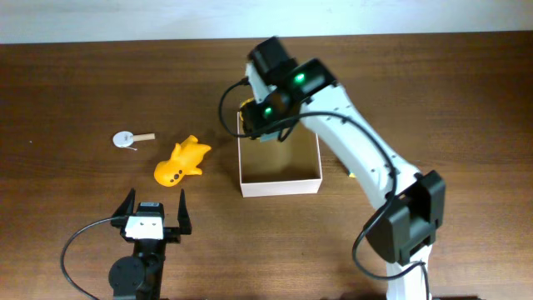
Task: Pack container
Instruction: 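Carry the truck with the right gripper over the box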
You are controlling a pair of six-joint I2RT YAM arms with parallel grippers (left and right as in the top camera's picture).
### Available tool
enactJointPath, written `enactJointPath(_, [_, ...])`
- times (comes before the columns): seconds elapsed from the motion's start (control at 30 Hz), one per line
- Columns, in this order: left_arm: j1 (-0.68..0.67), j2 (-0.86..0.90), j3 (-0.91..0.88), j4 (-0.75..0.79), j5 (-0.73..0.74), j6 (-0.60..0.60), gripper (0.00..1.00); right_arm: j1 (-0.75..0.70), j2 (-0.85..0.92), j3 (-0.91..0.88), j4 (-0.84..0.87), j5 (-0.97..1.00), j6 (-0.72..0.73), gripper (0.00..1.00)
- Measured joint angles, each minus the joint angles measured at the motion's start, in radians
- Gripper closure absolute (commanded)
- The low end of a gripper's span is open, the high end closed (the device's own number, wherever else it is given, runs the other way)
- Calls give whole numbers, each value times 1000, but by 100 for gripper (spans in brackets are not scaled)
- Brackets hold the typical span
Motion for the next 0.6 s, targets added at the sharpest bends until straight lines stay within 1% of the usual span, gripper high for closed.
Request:
enactJointPath(0.1, [0, 0, 0, 0, 0, 0, 1, 54, 18, 0, 17, 114, 89, 45])
enactJointPath(0.23, [0, 0, 0, 0, 0, 0, 1, 94, 80, 0, 20, 214, 181, 45])
enactJointPath(0.4, [0, 0, 0, 0, 0, 0, 1, 93, 143, 0, 39, 263, 220, 45])
enactJointPath(0.6, [0, 0, 0, 0, 0, 0, 1, 93, 150, 0, 75, 280, 234, 45])
